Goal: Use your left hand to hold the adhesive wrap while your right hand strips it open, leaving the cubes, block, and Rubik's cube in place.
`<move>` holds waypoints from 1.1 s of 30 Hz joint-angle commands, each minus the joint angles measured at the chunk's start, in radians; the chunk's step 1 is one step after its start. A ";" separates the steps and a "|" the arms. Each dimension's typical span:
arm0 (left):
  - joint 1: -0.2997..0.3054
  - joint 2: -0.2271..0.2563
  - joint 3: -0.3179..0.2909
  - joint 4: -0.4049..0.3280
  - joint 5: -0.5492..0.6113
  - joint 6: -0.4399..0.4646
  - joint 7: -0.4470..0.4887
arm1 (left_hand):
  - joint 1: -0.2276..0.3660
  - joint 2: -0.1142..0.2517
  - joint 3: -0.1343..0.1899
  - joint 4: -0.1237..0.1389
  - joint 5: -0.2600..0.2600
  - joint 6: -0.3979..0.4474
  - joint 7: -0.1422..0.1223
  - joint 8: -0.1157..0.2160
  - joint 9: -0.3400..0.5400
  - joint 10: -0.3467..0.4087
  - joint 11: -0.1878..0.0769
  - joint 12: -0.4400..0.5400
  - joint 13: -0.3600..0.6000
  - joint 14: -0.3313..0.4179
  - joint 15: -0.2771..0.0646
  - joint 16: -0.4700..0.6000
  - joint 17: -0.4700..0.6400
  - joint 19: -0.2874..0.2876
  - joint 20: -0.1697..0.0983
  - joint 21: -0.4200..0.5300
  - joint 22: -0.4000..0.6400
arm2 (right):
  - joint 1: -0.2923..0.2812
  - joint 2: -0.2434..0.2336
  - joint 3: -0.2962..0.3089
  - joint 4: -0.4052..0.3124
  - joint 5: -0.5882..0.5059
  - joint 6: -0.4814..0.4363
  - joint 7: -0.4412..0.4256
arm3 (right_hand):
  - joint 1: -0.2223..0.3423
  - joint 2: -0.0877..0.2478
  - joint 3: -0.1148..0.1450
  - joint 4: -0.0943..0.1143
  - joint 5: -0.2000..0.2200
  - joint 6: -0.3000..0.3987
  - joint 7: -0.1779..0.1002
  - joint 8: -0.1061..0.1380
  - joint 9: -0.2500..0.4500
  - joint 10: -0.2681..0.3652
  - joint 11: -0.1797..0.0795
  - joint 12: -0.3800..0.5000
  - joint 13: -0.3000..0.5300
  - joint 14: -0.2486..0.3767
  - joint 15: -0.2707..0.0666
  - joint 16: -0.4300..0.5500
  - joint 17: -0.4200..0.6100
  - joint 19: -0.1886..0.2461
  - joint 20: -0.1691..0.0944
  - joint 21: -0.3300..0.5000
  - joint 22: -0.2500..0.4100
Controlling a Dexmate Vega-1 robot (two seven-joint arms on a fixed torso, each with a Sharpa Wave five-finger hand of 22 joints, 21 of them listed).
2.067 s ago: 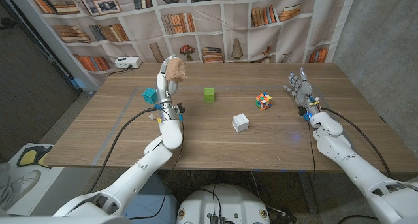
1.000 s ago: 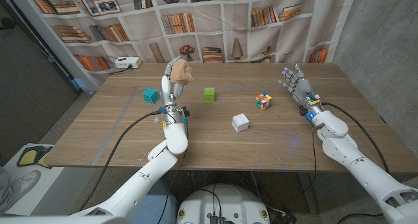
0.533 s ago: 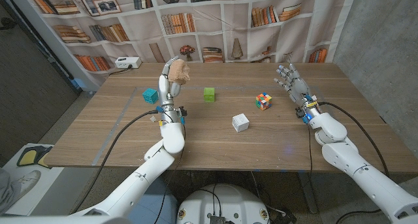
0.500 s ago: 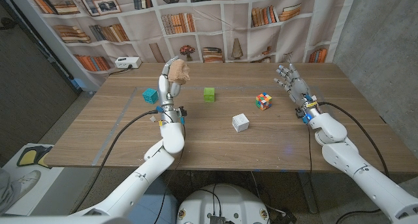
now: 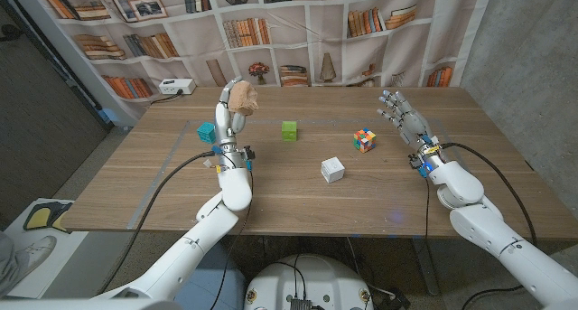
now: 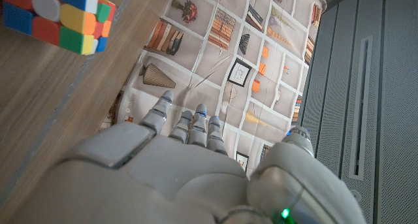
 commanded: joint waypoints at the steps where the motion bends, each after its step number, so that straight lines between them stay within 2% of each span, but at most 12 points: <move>1: -0.005 0.007 -0.013 -0.007 -0.017 0.022 -0.018 | 0.002 -0.013 0.001 -0.004 0.006 -0.002 -0.001 -0.003 0.000 0.000 -0.002 -0.005 0.003 0.010 -0.002 -0.003 0.000 0.010 0.002 0.002 0.000 | -0.036 -0.018 -0.001 -0.058 -0.036 0.029 -0.013 | 0.019 0.000 0.001 -0.012 0.000 0.004 -0.008 0.009 0.003 0.016 -0.004 0.007 0.005 -0.001 -0.001 0.003 0.004 0.001 0.009 0.000 0.002; 13: -0.019 0.006 -0.013 0.014 -0.038 0.022 -0.026 | 0.009 -0.027 -0.001 -0.012 0.010 -0.001 0.000 -0.004 -0.001 -0.006 -0.001 -0.012 0.004 0.007 -0.001 -0.006 -0.005 0.009 0.003 0.001 -0.001 | -0.018 -0.011 -0.023 -0.061 -0.029 0.069 0.037 | 0.032 0.000 0.005 -0.018 -0.001 0.007 -0.010 0.010 0.004 0.016 -0.013 0.005 0.006 0.001 -0.004 0.003 0.004 0.002 0.009 0.000 0.002; 24: -0.031 0.001 -0.012 0.044 -0.042 0.004 -0.019 | 0.020 -0.032 0.001 -0.020 0.016 0.013 0.000 0.000 -0.003 -0.002 -0.001 -0.014 0.005 0.006 0.001 -0.007 -0.009 0.008 0.006 -0.001 -0.001 | -0.038 -0.045 -0.009 -0.128 -0.100 0.075 0.011 | 0.046 0.001 0.010 -0.023 -0.001 0.011 -0.010 0.011 0.004 0.018 -0.015 0.004 0.007 0.003 -0.005 0.004 0.004 0.002 0.009 0.000 0.002; 27: -0.033 0.000 -0.012 0.045 -0.050 0.004 -0.024 | 0.025 -0.033 0.002 -0.024 0.018 0.012 0.000 0.000 -0.003 -0.001 -0.002 -0.015 0.005 0.006 0.001 -0.008 -0.010 0.008 0.007 -0.001 -0.001 | -0.040 -0.050 -0.007 -0.136 -0.115 0.081 0.009 | 0.055 0.002 0.013 -0.026 -0.001 0.024 -0.016 0.016 0.004 0.022 -0.018 0.004 0.008 0.003 -0.005 0.003 0.003 0.002 0.009 0.000 0.002; 29: -0.033 0.000 -0.012 0.042 -0.050 0.006 -0.025 | 0.028 -0.031 0.004 -0.025 0.019 0.012 0.001 -0.001 -0.003 -0.001 -0.003 -0.015 0.005 0.005 0.003 -0.008 -0.010 0.007 0.008 -0.002 -0.001 | -0.042 -0.054 -0.004 -0.145 -0.132 0.082 0.003 | 0.073 0.003 0.020 -0.031 -0.002 0.067 -0.037 0.029 0.004 0.040 -0.025 0.008 0.009 0.004 -0.006 0.004 0.003 0.005 0.010 0.000 0.002; 33: -0.034 0.003 -0.011 0.032 -0.038 0.017 -0.022 | 0.030 -0.030 0.005 -0.026 0.021 0.012 0.000 -0.001 -0.003 0.000 -0.003 -0.016 0.006 0.005 0.002 -0.008 -0.011 0.007 0.008 -0.002 -0.001 | -0.053 -0.059 0.003 -0.166 -0.179 0.097 -0.015 | 0.083 0.004 0.023 -0.033 -0.002 0.070 -0.039 0.029 0.004 0.054 -0.038 0.011 0.010 0.008 -0.008 0.005 0.003 0.009 0.008 0.001 0.002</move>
